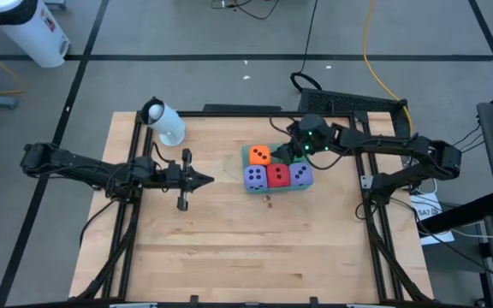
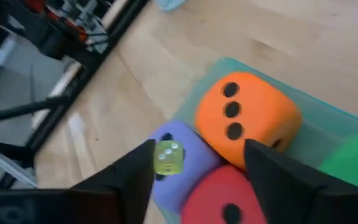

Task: Pick & Place Dice
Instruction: Put the small green die into the blue bin

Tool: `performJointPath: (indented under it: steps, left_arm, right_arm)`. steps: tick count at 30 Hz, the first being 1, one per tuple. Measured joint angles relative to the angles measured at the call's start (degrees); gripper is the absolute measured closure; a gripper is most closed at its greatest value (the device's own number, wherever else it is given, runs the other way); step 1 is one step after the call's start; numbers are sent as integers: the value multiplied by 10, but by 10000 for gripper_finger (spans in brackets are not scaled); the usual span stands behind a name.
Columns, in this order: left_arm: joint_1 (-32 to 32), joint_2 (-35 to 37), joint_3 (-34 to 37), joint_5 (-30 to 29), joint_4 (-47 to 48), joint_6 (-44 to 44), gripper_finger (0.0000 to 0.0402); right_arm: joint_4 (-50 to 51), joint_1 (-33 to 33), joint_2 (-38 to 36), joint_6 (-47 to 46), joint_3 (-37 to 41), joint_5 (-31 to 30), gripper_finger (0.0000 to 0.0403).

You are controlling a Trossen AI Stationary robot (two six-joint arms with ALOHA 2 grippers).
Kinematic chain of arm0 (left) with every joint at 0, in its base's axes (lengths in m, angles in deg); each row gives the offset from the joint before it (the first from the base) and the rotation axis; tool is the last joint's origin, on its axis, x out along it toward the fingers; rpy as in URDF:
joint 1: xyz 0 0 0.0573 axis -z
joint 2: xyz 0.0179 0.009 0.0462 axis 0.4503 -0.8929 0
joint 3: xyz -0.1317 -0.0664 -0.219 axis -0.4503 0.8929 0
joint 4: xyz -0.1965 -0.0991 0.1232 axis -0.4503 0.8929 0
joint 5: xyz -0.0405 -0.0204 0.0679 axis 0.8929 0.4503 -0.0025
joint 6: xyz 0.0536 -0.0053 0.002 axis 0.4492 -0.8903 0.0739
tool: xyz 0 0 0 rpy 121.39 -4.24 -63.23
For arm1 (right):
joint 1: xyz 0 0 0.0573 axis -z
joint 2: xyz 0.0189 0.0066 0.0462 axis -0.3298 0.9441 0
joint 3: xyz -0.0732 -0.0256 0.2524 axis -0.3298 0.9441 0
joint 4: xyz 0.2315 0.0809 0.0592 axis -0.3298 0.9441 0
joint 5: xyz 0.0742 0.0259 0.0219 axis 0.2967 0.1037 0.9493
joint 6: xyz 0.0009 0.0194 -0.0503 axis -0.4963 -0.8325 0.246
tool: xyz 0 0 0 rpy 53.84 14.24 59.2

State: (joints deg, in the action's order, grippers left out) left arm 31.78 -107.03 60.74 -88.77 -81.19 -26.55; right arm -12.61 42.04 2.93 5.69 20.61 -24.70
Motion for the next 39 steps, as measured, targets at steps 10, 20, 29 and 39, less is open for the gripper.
performJointPath:
  steps: [10, 20, 29, 39]
  left_arm:
    - [0, 0, 0, 0, 1, 1, 396]
    - [0, 0, 0, 1, 1, 3, 396]
    - [0, 0, 0, 1, 1, 5, 396]
    - [0, 0, 0, 1, 10, 5, 396]
  right_arm:
    - [12, 0, -2, 18, 0, -15, 342]
    - [63, 5, -2, 10, 0, 13, 159]
    - [62, -16, -2, 67, 0, 20, 364]
    - [78, -21, -3, 8, 0, 1, 79]
